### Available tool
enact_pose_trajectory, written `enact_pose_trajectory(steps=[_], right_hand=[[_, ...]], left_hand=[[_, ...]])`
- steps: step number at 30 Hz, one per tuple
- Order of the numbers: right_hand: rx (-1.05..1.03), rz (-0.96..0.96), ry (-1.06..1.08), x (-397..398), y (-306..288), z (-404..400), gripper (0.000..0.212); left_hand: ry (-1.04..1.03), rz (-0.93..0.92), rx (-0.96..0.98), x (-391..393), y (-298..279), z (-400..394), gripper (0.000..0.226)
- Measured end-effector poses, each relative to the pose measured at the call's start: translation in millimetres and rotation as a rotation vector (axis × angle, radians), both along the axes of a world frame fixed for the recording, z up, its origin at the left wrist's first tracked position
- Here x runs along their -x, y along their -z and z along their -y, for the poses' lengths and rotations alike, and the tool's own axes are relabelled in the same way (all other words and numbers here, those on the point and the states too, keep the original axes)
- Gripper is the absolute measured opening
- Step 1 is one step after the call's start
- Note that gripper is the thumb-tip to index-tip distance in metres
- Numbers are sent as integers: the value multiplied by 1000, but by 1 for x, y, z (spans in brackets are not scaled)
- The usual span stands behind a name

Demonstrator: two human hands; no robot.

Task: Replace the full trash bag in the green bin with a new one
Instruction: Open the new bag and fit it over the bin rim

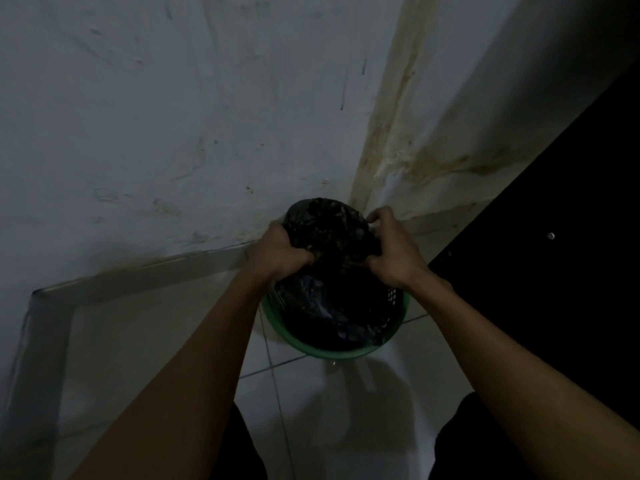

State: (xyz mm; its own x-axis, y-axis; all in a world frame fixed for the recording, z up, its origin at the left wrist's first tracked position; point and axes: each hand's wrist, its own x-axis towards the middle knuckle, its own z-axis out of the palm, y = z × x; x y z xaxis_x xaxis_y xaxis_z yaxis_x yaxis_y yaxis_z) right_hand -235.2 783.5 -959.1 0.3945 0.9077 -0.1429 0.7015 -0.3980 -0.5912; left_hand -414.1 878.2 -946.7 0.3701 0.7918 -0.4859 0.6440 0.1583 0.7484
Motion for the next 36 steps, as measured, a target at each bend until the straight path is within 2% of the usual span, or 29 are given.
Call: enact_pose_trajectory(steps=[2, 3, 6, 9, 11, 13, 15, 19, 23, 27, 29, 32, 34, 36], right_hand=[[-139, -58, -24, 5, 2, 10, 49], [-188, -82, -34, 7, 4, 13, 47], [-194, -52, -84, 3, 9, 14, 40], [-39, 48, -55, -6, 6, 11, 40], [38, 54, -30, -12, 9, 11, 43], [91, 36, -17, -14, 11, 11, 58], [89, -42, 7, -18, 14, 11, 69], [-12, -96, 77, -23, 16, 12, 67], [-129, -84, 85, -18, 4, 21, 48], [-222, -146, -64, -17, 9, 22, 45], [-172, -141, -92, -21, 11, 21, 49], [-57, -124, -34, -25, 11, 23, 44], [36, -70, -11, -30, 17, 23, 52], [127, -105, 37, -33, 22, 23, 61]], left_hand=[[23, -32, -19, -2, 0, -6, 95], [22, -5, -32, -3, 1, -9, 95], [65, 103, -136, -2, 0, -12, 64], [202, 159, -235, 6, 2, -14, 41], [260, 150, -279, 8, -2, -15, 31], [291, 115, -322, 9, -7, -15, 22], [345, 66, -327, 7, -13, -10, 27], [291, -46, -253, 4, -8, -13, 45], [259, -60, -209, 1, 4, -17, 79], [193, -117, -253, -5, 15, -22, 85], [153, -170, -291, -8, 16, -25, 87], [130, -267, -309, -9, 19, -29, 84], [114, -313, -279, -8, 22, -32, 77], [112, -328, -222, -6, 21, -34, 74]])
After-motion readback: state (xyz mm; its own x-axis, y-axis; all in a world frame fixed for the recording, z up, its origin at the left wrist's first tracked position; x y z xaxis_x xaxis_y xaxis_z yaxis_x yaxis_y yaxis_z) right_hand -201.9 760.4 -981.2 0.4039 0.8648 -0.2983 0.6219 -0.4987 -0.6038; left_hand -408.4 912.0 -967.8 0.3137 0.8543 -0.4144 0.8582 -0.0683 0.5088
